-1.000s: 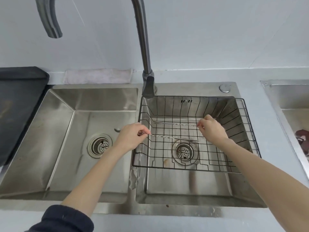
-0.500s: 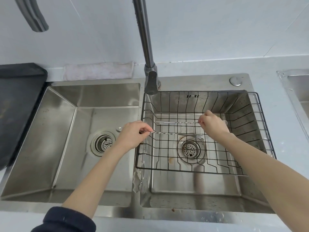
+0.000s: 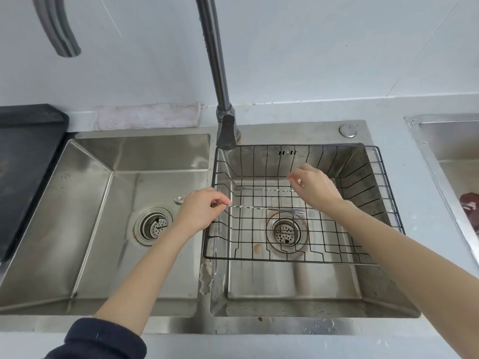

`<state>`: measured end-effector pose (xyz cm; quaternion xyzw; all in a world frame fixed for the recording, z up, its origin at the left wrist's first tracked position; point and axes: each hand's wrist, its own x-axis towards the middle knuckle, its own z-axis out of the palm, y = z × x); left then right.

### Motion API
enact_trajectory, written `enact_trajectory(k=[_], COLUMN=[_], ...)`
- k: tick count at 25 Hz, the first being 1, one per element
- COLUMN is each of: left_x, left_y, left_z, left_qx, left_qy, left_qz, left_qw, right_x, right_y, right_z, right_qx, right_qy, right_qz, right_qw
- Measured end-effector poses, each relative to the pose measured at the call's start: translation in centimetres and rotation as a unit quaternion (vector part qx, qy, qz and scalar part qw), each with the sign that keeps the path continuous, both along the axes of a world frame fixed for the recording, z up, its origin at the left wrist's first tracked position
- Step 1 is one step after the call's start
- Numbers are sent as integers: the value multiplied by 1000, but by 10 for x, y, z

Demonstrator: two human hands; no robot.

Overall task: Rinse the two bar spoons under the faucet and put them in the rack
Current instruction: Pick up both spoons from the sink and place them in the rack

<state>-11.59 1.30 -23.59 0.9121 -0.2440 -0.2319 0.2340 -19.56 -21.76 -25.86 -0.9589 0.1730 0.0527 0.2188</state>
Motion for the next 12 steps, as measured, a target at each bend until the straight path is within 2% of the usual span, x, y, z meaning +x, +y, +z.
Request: enact_trajectory(k=[6, 12], left_x=[-9, -22], left_y=[-6, -2], left_z=[18, 28], left_qx=[-6, -12], left_qy=[-31, -43], left_qz=[-17, -39], left_qw=[999, 998], right_x=[-17, -32], right_y=[48, 63], right_z=[33, 41], right_qx=[23, -8], right_qy=[-23, -52], right_qz=[150, 151], right_qw=[988, 987])
